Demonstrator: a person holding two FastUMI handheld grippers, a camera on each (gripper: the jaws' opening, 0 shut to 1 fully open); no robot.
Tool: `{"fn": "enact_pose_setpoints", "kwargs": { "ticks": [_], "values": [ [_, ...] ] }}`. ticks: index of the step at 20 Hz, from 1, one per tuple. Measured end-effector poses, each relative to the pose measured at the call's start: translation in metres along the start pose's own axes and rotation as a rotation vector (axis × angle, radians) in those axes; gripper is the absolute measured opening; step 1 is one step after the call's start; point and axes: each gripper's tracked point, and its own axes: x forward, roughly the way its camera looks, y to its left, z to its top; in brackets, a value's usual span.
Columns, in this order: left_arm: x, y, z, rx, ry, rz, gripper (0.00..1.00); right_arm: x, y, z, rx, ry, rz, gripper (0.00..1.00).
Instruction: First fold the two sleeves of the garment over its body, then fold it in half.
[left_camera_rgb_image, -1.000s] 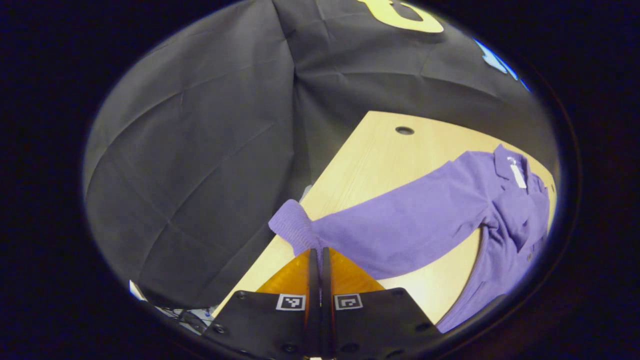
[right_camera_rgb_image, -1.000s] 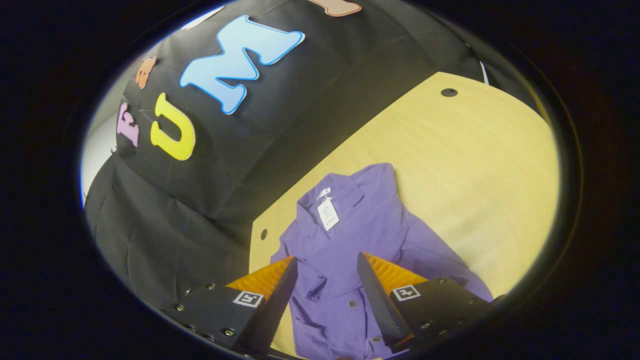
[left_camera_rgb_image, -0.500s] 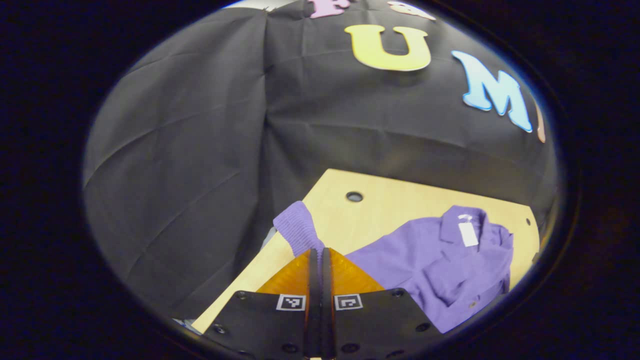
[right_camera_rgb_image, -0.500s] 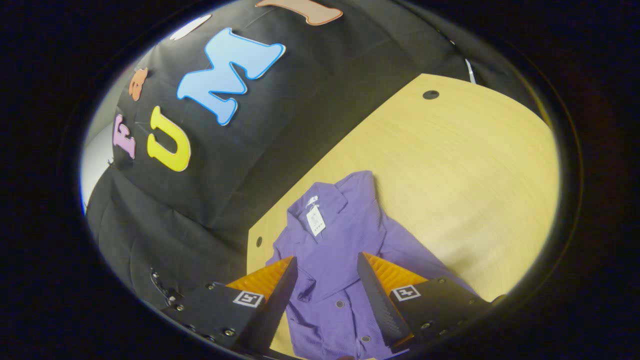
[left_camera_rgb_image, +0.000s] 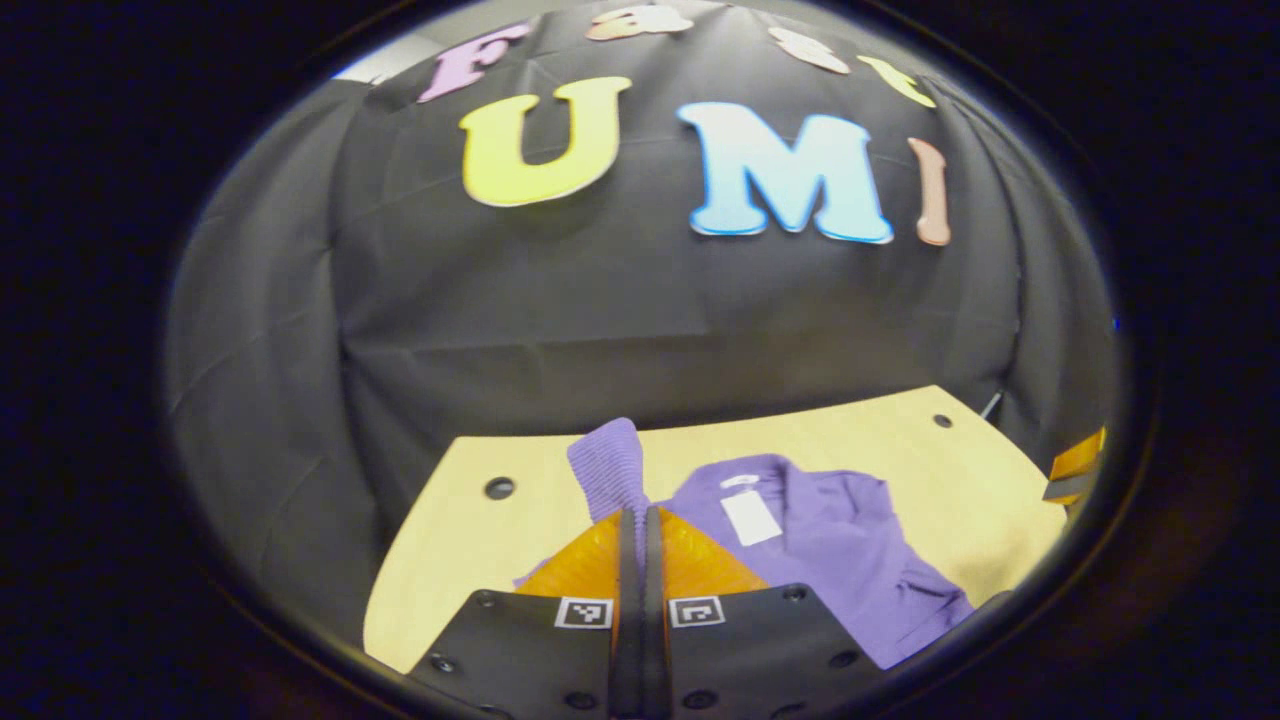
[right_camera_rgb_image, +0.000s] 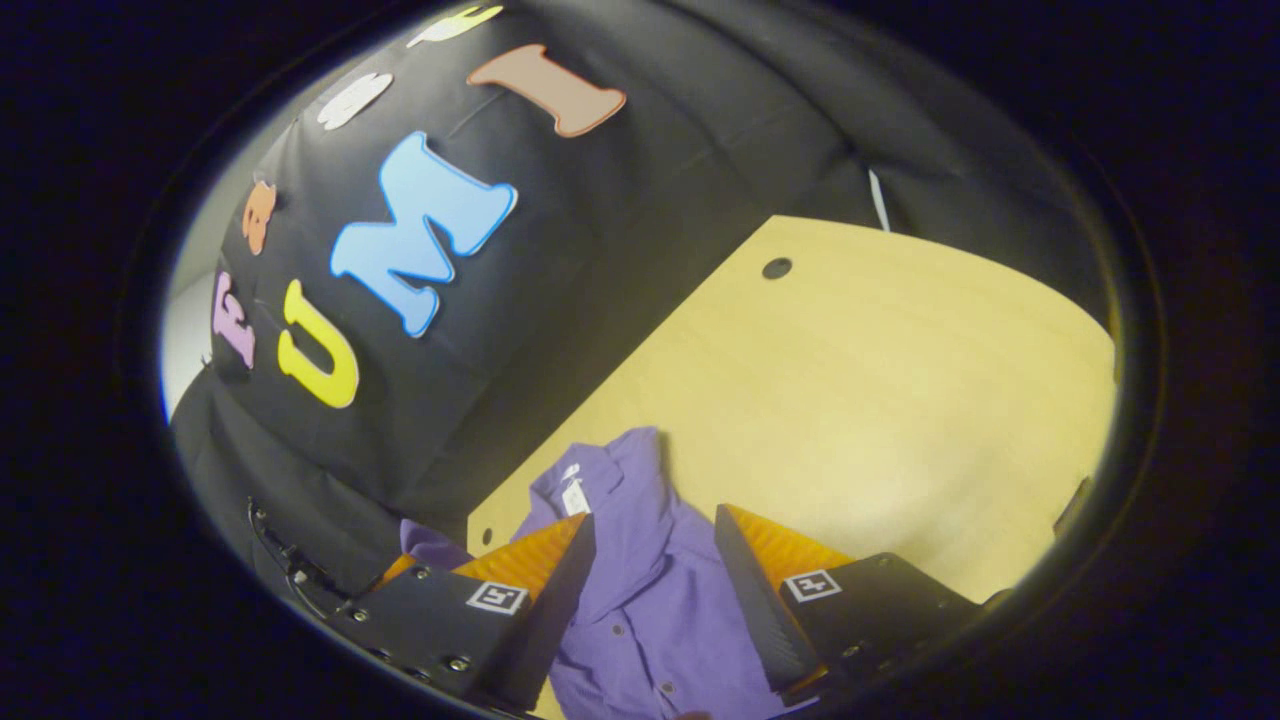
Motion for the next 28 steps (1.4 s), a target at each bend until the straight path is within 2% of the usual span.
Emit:
{"fn": "enact_pose_setpoints", "kwargs": {
  "ticks": [7, 12, 14, 18, 19, 22, 23, 25, 28],
  "values": [
    [0.017, -0.134, -0.002, 0.102, 0.032, -0.224, 0.07, -0.102, -0.071, 0.081, 0.081, -0.231, -0.111, 0.78],
    [0.015, -0.208, -0.01, 0.156, 0.045, -0.337, 0.06, -0.167, -0.119, 0.09, 0.148, -0.326, -0.172, 0.78],
    [0.014, -0.228, -0.015, 0.169, 0.057, -0.366, 0.06, -0.182, -0.13, 0.086, 0.168, -0.344, -0.189, 0.78],
    [0.011, -0.266, -0.042, 0.147, 0.152, -0.5, 0.08, -0.205, -0.138, 0.077, 0.187, -0.36, -0.202, 0.78],
    [0.007, -0.273, -0.038, 0.124, 0.158, -0.522, 0.14, -0.206, -0.138, 0.076, 0.185, -0.36, -0.201, 0.78],
    [0.007, -0.277, -0.038, 0.141, 0.145, -0.508, 0.91, -0.202, -0.133, 0.071, 0.161, -0.355, -0.2, 0.78],
    [0.007, -0.277, -0.039, 0.141, 0.144, -0.509, 0.89, -0.201, -0.13, 0.066, 0.153, -0.349, -0.201, 0.78],
    [0.005, -0.268, -0.041, 0.136, 0.159, -0.493, 0.92, -0.198, -0.122, 0.053, 0.14, -0.329, -0.203, 0.78],
    [-0.006, -0.241, -0.049, 0.08, 0.206, -0.467, 0.93, -0.184, -0.122, 0.018, 0.11, -0.255, -0.213, 0.78]
  ]
}}
